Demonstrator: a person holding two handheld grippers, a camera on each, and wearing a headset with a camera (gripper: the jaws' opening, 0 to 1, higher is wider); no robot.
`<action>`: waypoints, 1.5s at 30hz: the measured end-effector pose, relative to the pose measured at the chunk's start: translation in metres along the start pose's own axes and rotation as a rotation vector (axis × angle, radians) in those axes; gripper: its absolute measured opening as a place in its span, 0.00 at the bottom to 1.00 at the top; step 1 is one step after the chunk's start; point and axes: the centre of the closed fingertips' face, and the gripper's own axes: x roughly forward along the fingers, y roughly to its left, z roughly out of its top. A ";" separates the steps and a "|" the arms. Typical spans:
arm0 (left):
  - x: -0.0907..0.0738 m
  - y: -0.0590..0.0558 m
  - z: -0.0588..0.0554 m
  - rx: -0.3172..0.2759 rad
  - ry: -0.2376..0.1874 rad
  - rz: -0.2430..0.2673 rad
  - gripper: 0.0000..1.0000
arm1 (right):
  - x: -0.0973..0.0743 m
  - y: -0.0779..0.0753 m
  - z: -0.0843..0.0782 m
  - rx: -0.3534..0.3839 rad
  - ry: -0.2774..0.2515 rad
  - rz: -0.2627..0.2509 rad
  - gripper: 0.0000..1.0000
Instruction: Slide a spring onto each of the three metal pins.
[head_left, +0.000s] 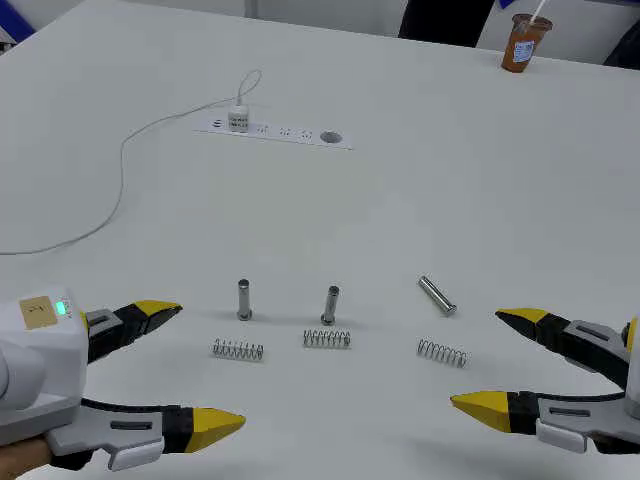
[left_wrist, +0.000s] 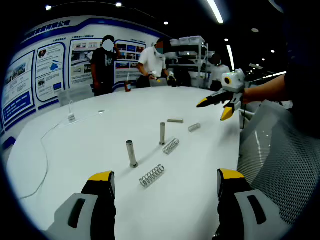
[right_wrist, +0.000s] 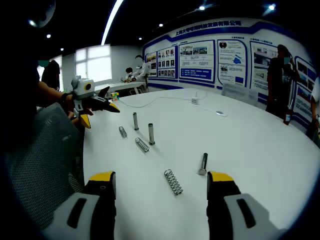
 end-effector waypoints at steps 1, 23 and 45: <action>0.000 0.000 0.000 0.000 0.001 0.001 0.86 | 0.000 0.000 0.000 0.001 0.000 0.000 0.75; -0.001 0.000 -0.002 0.000 0.015 0.003 0.85 | -0.003 -0.001 -0.005 0.021 0.014 -0.017 0.73; -0.002 -0.003 -0.002 -0.006 0.019 0.013 0.84 | -0.002 -0.013 -0.003 0.053 0.017 -0.031 0.69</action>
